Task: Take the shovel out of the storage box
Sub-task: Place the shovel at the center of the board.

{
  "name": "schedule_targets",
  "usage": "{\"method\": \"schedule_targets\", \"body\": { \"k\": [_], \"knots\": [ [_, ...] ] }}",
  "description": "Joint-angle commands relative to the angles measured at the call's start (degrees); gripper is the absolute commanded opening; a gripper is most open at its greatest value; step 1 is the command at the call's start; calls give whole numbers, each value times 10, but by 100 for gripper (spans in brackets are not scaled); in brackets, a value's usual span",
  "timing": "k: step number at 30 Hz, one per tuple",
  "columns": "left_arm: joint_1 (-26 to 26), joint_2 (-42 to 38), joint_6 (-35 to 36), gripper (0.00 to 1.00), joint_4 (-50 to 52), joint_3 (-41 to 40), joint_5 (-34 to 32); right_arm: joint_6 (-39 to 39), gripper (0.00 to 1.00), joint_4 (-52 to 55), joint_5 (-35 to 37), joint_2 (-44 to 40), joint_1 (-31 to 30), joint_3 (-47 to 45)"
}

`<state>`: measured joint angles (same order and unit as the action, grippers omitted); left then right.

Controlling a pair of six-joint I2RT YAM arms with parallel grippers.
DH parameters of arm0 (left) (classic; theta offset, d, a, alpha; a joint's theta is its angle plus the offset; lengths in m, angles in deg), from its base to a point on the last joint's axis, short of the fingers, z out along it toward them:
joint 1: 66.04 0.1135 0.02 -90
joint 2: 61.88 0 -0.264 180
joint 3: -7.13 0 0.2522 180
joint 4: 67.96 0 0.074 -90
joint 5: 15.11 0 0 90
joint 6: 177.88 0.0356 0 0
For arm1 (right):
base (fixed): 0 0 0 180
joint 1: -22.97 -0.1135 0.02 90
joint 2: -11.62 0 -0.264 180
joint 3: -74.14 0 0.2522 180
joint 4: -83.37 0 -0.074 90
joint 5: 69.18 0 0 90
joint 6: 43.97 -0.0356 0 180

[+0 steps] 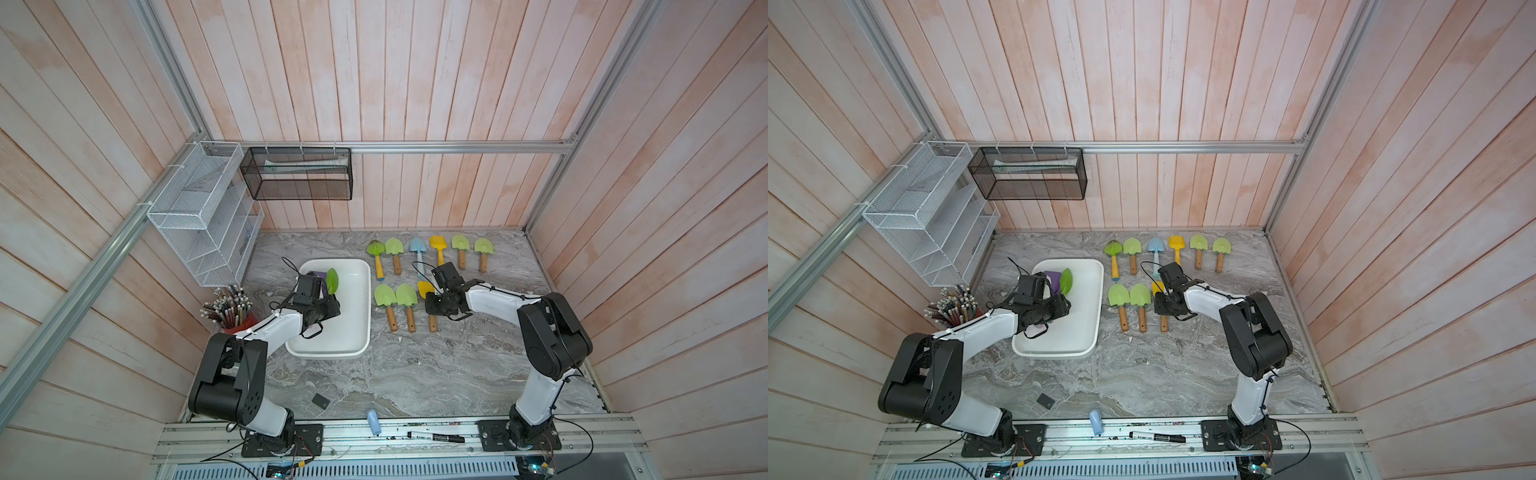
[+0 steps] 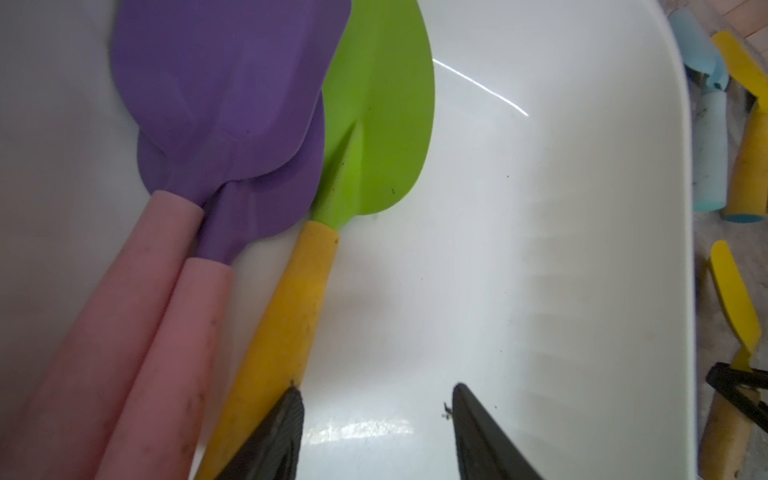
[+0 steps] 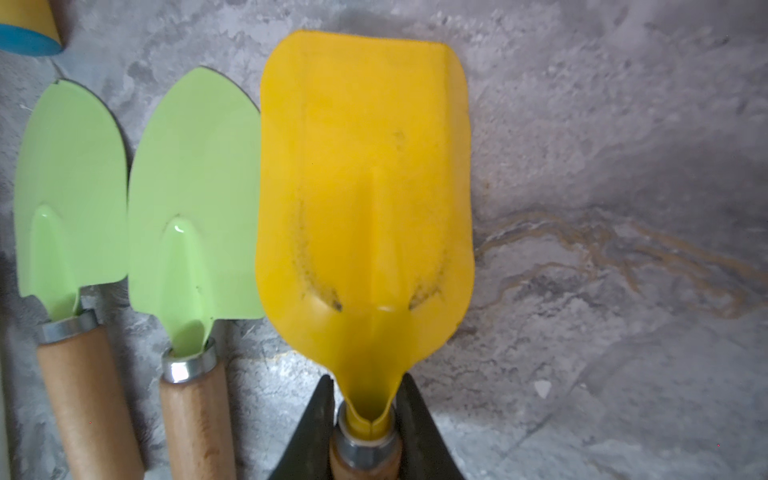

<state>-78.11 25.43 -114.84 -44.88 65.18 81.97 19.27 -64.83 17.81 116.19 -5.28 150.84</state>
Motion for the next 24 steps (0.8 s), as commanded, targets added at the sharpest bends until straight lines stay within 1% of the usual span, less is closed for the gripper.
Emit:
{"method": "schedule_targets", "body": {
  "k": [1,7,11,15,20,24],
  "knots": [
    [-6,5,9,59,-10,-10,4,-6,26,26,23,20,-7,-2],
    [-10,4,9,59,-12,-11,14,-9,29,29,27,16,-11,-5],
    [-10,-8,12,59,-7,-12,5,-10,31,32,28,9,-14,-7],
    [-10,-31,18,59,2,-6,-6,-10,35,39,29,-8,-14,-5],
    [-10,-47,26,59,31,18,-61,-8,42,51,41,-52,-14,3],
    [-5,-24,33,59,54,45,-92,-5,44,62,51,-78,-11,18]
  ]
}}
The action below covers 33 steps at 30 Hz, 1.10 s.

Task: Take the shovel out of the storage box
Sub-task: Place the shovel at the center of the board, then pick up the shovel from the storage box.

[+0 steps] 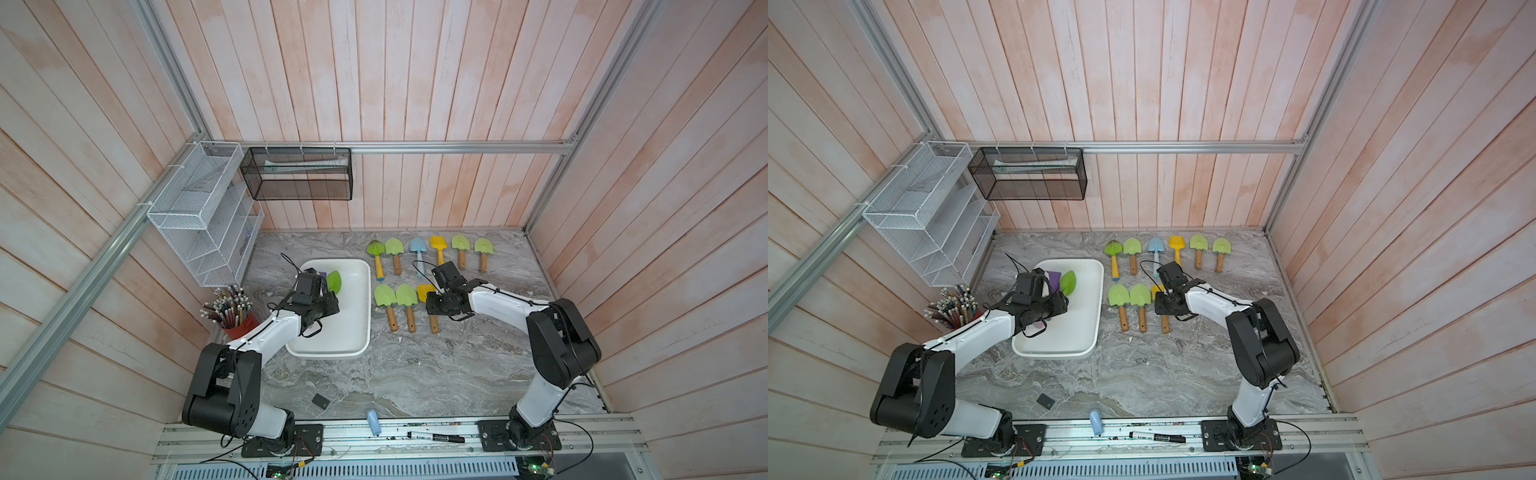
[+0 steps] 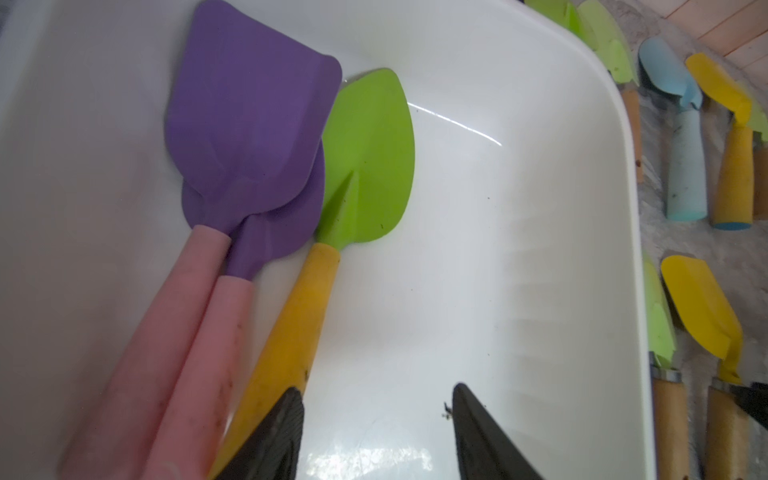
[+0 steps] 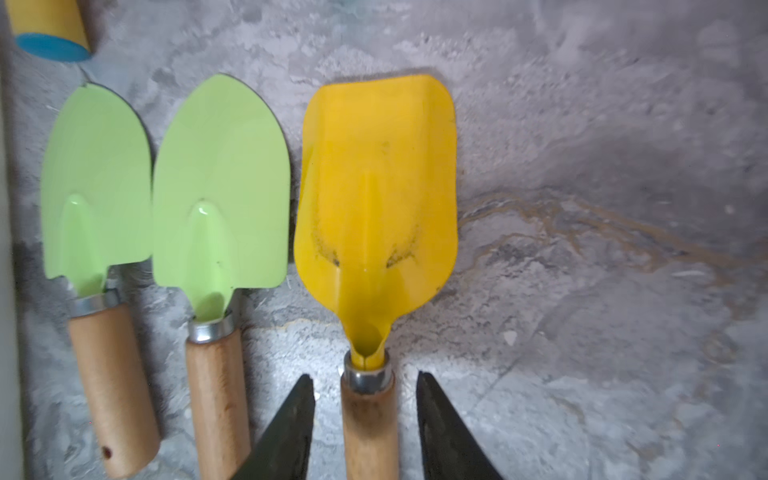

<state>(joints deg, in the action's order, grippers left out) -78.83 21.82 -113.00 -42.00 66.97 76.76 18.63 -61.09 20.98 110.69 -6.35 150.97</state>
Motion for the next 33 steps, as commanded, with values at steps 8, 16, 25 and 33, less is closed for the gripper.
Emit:
{"method": "schedule_targets", "body": {
  "k": [8,16,25,33],
  "knots": [
    [7,87,26,59,44,60,-84,5,44,23,11,-33,4,16],
    [-29,115,34,58,49,60,-103,2,44,7,4,-32,6,0],
    [-52,148,41,54,92,82,-164,-6,44,-19,-16,-15,6,-13],
    [-59,162,41,34,107,96,-185,-4,44,-29,-15,-13,7,-21]
  ]
}}
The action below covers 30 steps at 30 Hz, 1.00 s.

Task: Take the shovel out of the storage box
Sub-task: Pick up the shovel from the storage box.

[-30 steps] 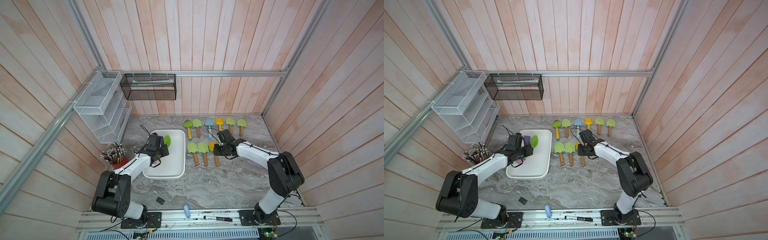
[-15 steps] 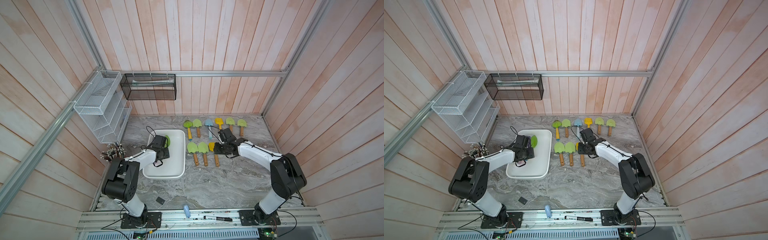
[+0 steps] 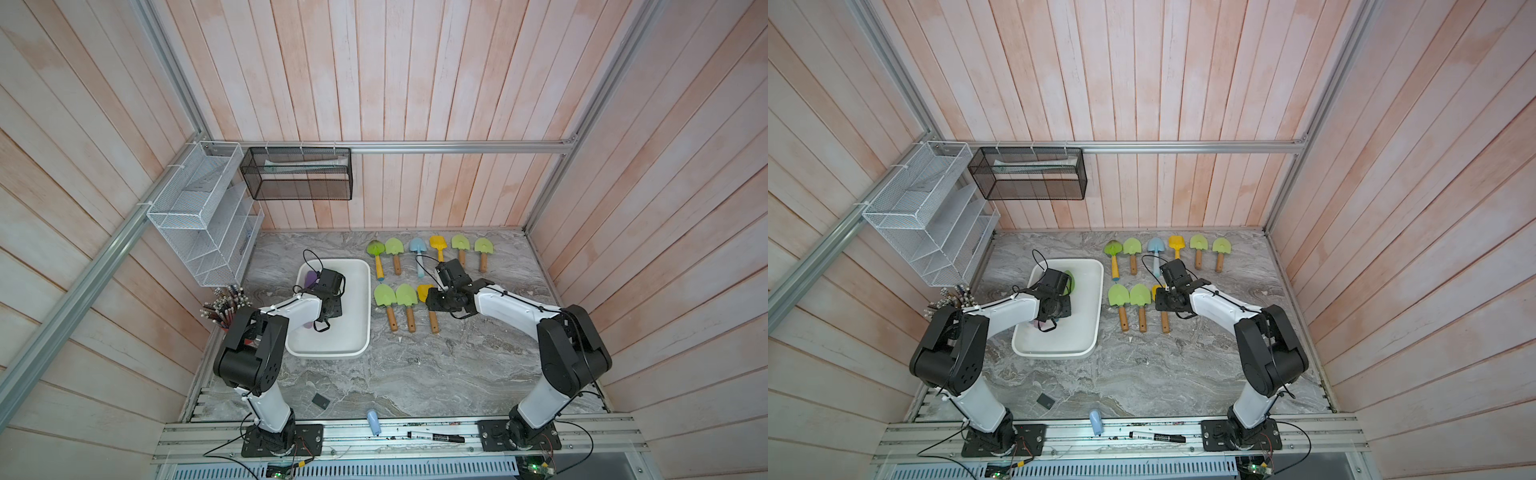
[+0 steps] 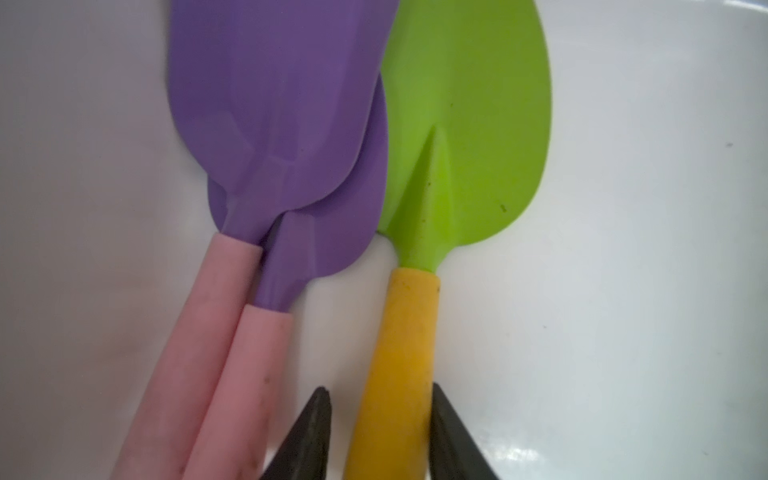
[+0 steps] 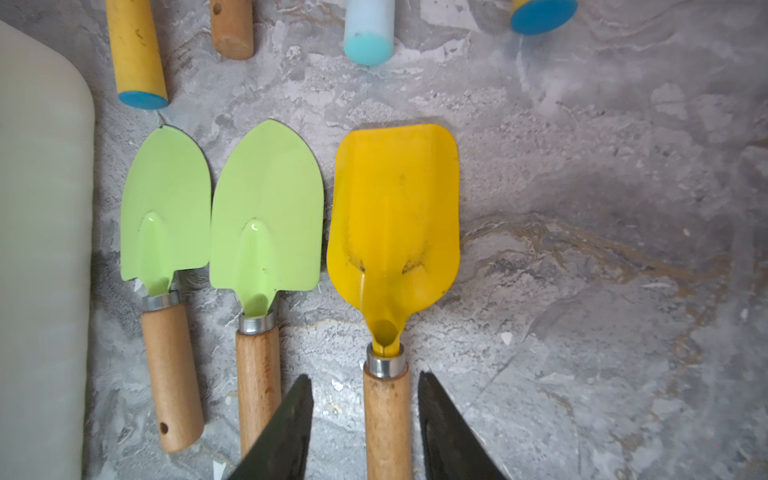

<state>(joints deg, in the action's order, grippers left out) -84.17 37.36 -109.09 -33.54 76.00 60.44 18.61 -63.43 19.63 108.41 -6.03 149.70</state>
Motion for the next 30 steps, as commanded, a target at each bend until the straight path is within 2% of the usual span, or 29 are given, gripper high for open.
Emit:
{"method": "schedule_targets", "body": {
  "k": [1,6,10,19,22,26,30],
  "knots": [
    [-7,7,2,33,24,7,-22,-4,44,-6,-2,10,3,-9],
    [-17,5,6,17,32,16,-7,-9,44,-13,-4,3,3,-14],
    [-26,-15,15,5,22,19,58,-12,44,-23,-5,-11,2,-19],
    [-18,-116,-14,3,-8,16,236,-11,47,-52,-8,-68,-12,-30],
    [1,-157,-41,1,-39,3,322,-14,49,-86,-54,-91,-14,-34],
    [45,-204,-109,1,-126,-35,478,-40,53,-173,-159,-120,-15,-46],
    [72,-229,-184,1,-221,-71,587,-102,55,-309,-259,-134,-17,-69]
  ]
}}
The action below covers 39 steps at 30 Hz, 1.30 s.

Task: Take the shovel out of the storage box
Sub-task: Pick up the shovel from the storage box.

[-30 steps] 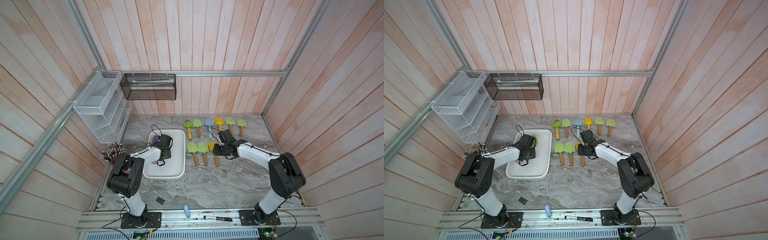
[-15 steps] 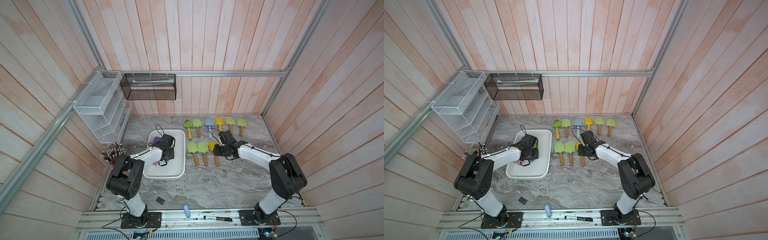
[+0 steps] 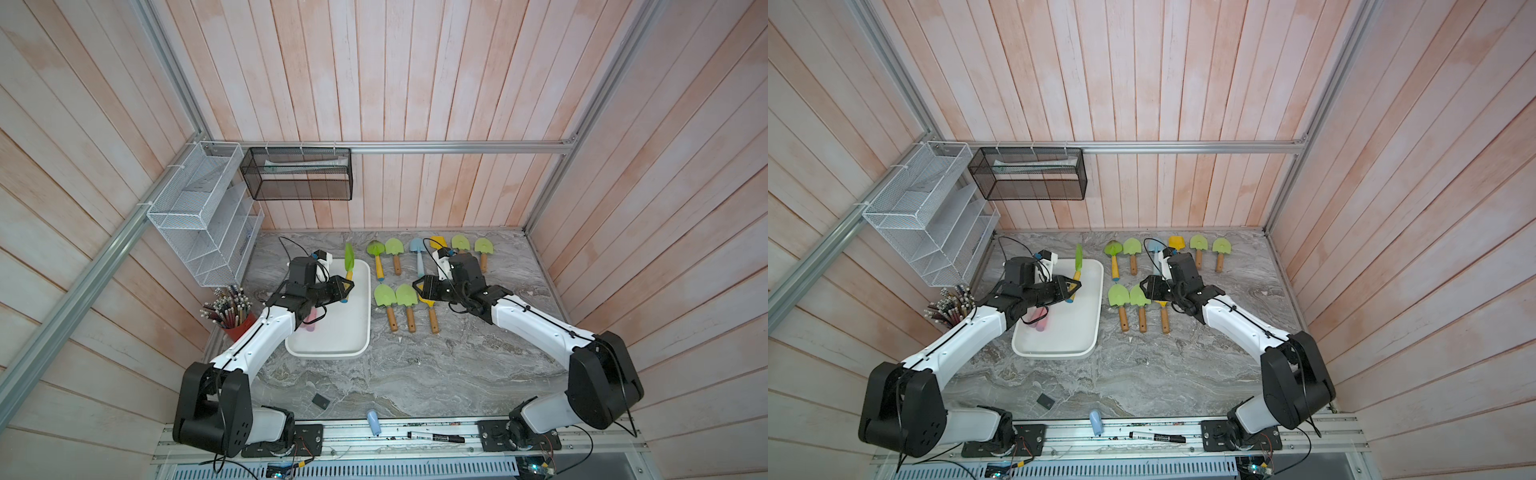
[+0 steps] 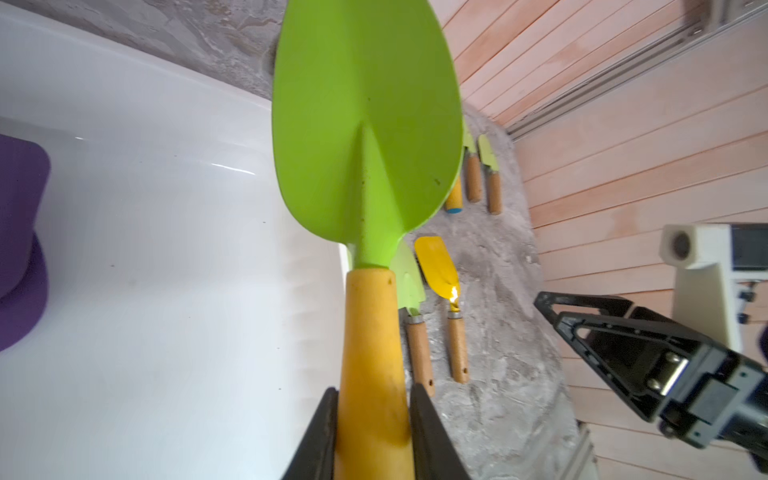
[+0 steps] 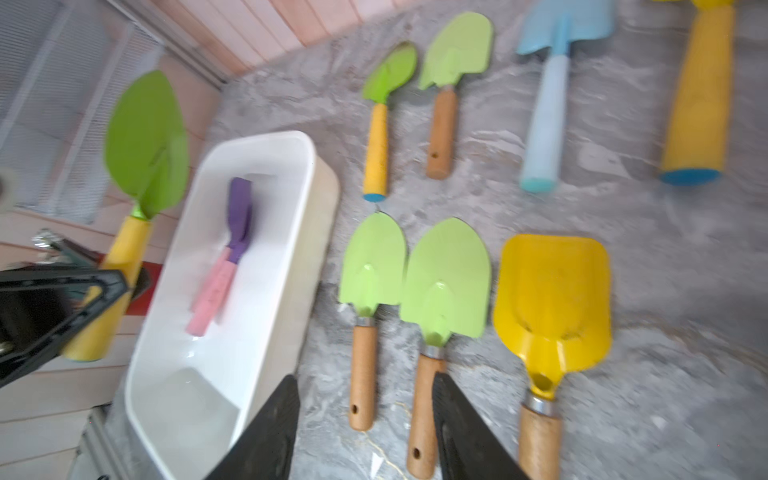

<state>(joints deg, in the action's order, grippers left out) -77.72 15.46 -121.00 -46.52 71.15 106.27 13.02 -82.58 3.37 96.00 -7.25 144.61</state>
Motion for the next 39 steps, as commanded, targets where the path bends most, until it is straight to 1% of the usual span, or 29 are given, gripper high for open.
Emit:
{"method": "schedule_targets", "body": {
  "k": [1,2,4,7,15,22,27,30,38,39],
  "knots": [
    [8,-13,-83,1,-116,-30,151,-68,56,-155,-116,-9,-5,-24],
    [9,-14,-98,1,-140,-35,171,-85,56,-188,-137,-5,-5,-27],
    [9,-16,-150,1,-209,-54,211,-121,56,-248,-180,12,-7,-23],
    [9,-21,-218,1,-305,-79,241,-163,57,-313,-217,41,-12,-13],
    [3,-27,-317,1,-445,-112,263,-241,58,-419,-268,107,-36,20],
    [-16,-18,-325,1,-459,-110,260,-293,58,-489,-284,151,-62,49],
    [-19,-13,-326,1,-464,-108,260,-311,57,-506,-292,170,-69,64],
    [-22,-9,-327,1,-467,-109,258,-324,53,-521,-295,180,-69,68],
    [-34,-2,-326,1,-472,-111,258,-334,31,-525,-294,199,-69,85],
    [-34,-3,-325,1,-469,-111,257,-334,27,-525,-292,199,-69,85]
  ]
}}
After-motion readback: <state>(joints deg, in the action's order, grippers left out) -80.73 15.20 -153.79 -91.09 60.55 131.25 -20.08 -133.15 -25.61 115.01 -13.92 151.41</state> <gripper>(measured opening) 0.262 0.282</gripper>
